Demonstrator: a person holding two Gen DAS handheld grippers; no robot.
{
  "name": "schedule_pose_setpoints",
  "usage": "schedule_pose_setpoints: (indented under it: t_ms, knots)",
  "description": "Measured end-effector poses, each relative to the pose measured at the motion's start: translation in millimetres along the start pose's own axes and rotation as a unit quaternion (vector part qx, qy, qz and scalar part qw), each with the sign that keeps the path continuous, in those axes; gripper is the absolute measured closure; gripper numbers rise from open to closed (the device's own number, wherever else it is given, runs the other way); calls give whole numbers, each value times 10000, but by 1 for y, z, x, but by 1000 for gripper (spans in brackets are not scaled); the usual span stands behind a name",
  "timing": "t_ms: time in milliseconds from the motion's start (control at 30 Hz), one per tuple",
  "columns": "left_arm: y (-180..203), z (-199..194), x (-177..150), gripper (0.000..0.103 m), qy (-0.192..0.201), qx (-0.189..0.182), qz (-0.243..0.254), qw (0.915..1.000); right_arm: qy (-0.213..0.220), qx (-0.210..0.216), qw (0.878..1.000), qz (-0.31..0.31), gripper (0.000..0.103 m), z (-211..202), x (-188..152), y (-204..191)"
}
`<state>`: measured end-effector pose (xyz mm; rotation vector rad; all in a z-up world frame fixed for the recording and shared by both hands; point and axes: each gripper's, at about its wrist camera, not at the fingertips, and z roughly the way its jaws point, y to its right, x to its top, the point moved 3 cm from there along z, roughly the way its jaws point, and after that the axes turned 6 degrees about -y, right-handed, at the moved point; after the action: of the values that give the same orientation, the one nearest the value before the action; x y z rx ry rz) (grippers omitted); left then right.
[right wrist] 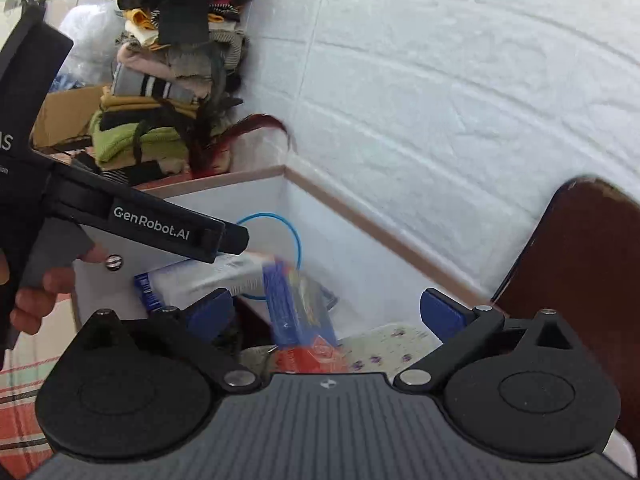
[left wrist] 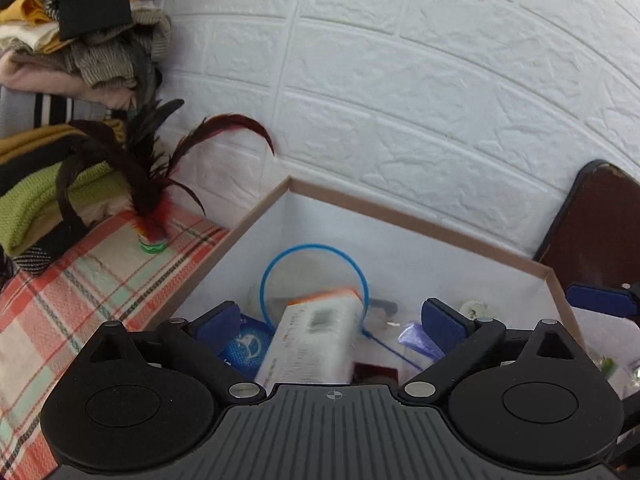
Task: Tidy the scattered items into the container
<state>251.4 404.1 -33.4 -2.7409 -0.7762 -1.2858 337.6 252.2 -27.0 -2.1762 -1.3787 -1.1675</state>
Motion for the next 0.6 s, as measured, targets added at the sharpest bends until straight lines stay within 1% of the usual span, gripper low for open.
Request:
schedule_pose_setpoints:
  t_ms: [100, 267, 400, 600]
  knots:
    - [-8, 12, 1, 0, -57, 114, -94, 9999, -44, 61, 9996, 258, 3, 0, -7, 9]
    - [-7, 4, -6, 0, -135, 172, 19, 9998, -207, 440, 9945, 923, 3, -8, -16, 22]
    - [-1, -15, -14, 0, -148, 215, 228, 9994, -289, 643, 9893, 1278, 2, -28, -23, 24]
    - [22, -63, -39, 0, -71, 487, 872, 9950, -586, 1005, 9783, 1713, 1, -72, -39, 13]
